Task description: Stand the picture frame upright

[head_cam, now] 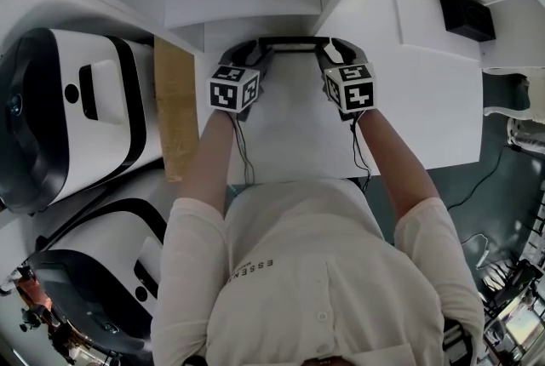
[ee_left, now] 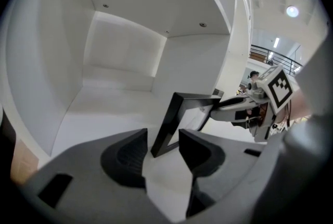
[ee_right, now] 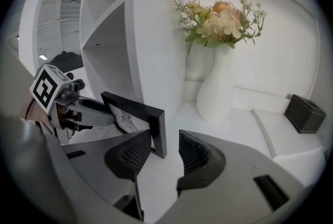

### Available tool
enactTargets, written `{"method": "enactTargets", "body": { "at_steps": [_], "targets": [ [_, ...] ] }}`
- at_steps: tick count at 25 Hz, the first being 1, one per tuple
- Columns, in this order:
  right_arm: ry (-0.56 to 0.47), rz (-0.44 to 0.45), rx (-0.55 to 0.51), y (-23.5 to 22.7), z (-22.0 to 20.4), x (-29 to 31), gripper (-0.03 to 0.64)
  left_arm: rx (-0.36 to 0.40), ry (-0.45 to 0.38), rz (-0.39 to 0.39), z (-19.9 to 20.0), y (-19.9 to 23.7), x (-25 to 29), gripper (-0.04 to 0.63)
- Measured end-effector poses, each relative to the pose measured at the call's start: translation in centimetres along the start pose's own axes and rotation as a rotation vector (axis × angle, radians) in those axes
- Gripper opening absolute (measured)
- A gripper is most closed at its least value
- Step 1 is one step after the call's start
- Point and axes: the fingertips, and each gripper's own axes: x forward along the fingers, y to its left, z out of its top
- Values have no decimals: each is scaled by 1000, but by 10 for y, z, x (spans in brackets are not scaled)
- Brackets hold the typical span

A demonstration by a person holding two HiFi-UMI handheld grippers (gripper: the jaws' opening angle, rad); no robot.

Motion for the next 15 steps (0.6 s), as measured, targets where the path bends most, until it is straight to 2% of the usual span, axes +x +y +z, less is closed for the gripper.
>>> {"method": "enactTargets", "body": {
  "at_steps": [3,6,9,15],
  "targets": [
    [-13,-1,41,-1,0,-14,167,0,-47,33,6,-3,-16,176],
    [-47,24,37,5,2,-33,167,69,-95,62,11,-14,-38,176],
    [-66,33,5,9,4,-49,167,106,-112,52,9,-28,-53,175],
    [-114,50,33,23,12,-74,167,103,-186,52,18,-45,-84,173]
  ]
}}
